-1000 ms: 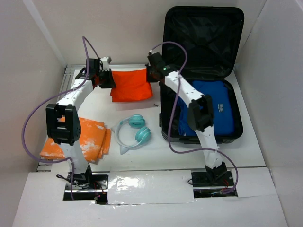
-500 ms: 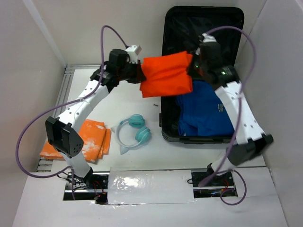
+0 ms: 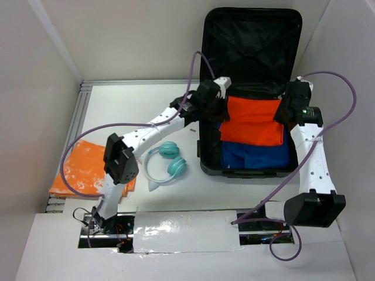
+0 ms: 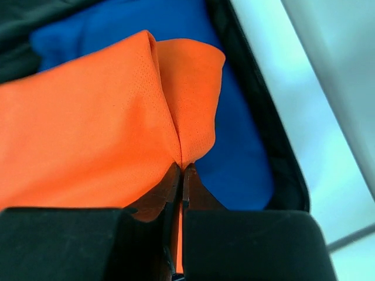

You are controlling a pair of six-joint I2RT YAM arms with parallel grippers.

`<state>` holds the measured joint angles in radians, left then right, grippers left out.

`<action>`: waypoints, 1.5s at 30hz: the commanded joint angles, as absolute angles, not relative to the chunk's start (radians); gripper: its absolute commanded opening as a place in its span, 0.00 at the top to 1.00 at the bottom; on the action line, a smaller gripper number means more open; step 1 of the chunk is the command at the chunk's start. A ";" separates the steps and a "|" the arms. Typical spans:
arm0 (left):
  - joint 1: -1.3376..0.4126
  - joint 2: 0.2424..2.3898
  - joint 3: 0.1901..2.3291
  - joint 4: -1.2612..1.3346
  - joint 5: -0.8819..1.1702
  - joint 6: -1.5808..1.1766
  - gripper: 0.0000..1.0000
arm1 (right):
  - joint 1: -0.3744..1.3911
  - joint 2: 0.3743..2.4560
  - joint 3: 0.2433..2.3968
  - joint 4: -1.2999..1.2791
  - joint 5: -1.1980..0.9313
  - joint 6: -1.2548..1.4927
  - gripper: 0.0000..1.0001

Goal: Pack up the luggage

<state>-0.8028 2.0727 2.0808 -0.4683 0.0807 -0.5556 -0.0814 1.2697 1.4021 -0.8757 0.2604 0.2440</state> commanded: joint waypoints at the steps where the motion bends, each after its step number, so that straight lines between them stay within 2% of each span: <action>1: -0.821 2.112 2.146 -0.433 0.032 -0.621 0.82 | -0.103 1.296 1.402 -0.853 0.333 0.216 1.00; 10: -0.854 2.230 2.146 -0.383 0.023 -0.675 0.82 | -0.141 1.313 1.232 -0.735 0.328 0.227 1.00; 14: -0.854 2.273 2.168 -0.373 0.034 -0.675 0.81 | -0.141 1.362 1.241 -0.723 0.385 0.236 1.00; 20: -0.854 2.292 2.138 -0.373 0.037 -0.660 0.78 | -0.150 1.434 1.264 -0.660 0.351 0.225 1.00; 23: -0.854 2.292 2.138 -0.373 0.037 -0.647 0.62 | -0.161 1.466 1.290 -0.660 0.327 0.225 1.00; 24: -0.854 2.281 2.138 -0.373 0.037 -0.632 0.47 | -0.161 1.466 1.290 -0.660 0.327 0.225 1.00; 26: -0.854 2.281 2.138 -0.382 0.037 -0.611 0.31 | -0.161 1.476 1.314 -0.695 0.293 0.216 0.87; 28: -0.835 2.272 2.173 -0.411 0.060 -0.595 0.20 | -0.161 1.476 1.339 -0.724 0.266 0.216 0.74; 29: -0.834 2.263 2.196 -0.431 0.098 -0.595 0.19 | -0.161 1.464 1.356 -0.742 0.255 0.216 0.59; 32: -0.782 2.243 2.281 -0.486 0.165 -0.604 0.13 | -0.161 1.445 1.437 -0.779 0.212 0.216 0.40; 33: -0.770 2.227 2.281 -0.498 0.179 -0.604 0.12 | -0.161 1.445 1.487 -0.793 0.200 0.204 0.24; 35: -0.730 2.185 2.290 -0.499 0.205 -0.604 0.08 | -0.150 1.445 1.543 -0.819 0.170 0.204 0.11; 36: -0.718 2.139 2.290 -0.511 0.218 -0.604 0.01 | -0.150 1.445 1.598 -0.843 0.170 0.204 0.06; 39: -0.661 2.033 2.281 -0.552 0.227 -0.575 0.01 | -0.104 1.445 1.670 -0.891 0.189 0.204 0.05; 42: -0.586 1.919 2.194 -0.673 0.078 -0.566 0.01 | -0.035 1.431 1.715 -0.891 0.132 0.195 0.03; 44: -0.498 1.759 2.078 -0.731 -0.013 -0.597 0.01 | 0.012 1.411 1.706 -0.822 0.057 0.195 0.02; 45: -0.462 1.699 1.924 -0.741 -0.055 -0.619 0.01 | 0.068 1.392 1.692 -0.789 -0.036 0.195 0.02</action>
<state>-0.5503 1.8992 2.0941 -0.6174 0.0895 -0.6033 -0.0216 1.4513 1.6794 -0.8246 0.1341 0.2104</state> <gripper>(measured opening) 0.992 0.976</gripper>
